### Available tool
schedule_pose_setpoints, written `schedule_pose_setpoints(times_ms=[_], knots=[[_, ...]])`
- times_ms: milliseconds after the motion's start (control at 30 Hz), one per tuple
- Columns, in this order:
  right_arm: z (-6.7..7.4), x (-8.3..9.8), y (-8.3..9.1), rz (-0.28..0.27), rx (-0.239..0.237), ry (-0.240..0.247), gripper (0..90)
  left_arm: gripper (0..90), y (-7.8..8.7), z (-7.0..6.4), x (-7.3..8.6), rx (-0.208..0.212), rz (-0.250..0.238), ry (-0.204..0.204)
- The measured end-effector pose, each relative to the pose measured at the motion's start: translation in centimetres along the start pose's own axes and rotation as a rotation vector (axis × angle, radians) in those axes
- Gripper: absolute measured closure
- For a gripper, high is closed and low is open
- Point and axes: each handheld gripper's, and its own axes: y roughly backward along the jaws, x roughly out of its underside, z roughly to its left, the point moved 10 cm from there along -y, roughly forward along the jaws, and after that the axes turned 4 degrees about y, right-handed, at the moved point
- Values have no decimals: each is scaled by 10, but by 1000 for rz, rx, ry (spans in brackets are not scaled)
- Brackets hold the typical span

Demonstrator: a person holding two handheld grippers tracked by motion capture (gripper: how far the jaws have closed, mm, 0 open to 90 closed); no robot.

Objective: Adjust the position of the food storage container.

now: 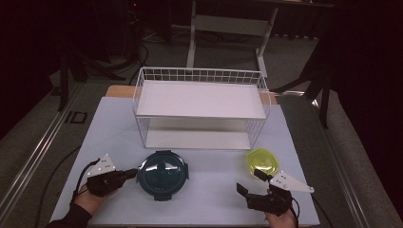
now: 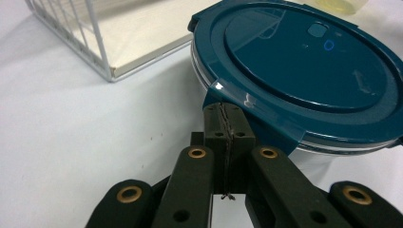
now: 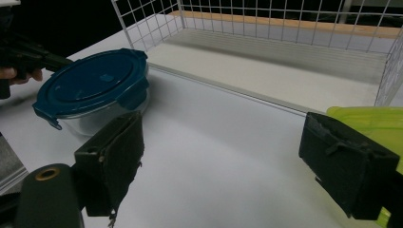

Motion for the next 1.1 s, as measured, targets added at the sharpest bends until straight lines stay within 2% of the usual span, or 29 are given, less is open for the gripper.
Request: schedule_pose_setpoints(times_ms=[167,733,1100], knots=[[-1,1,1,-2,-1,-7,147,900,-6,-5,-3,9,7,-10],[0,0,1,-1,-8,-6,147,900,-38,-38,-18,92,22,-27],[1,1,0,3,-20,-8,147,900,-54,-49,-26,122,25,-38]])
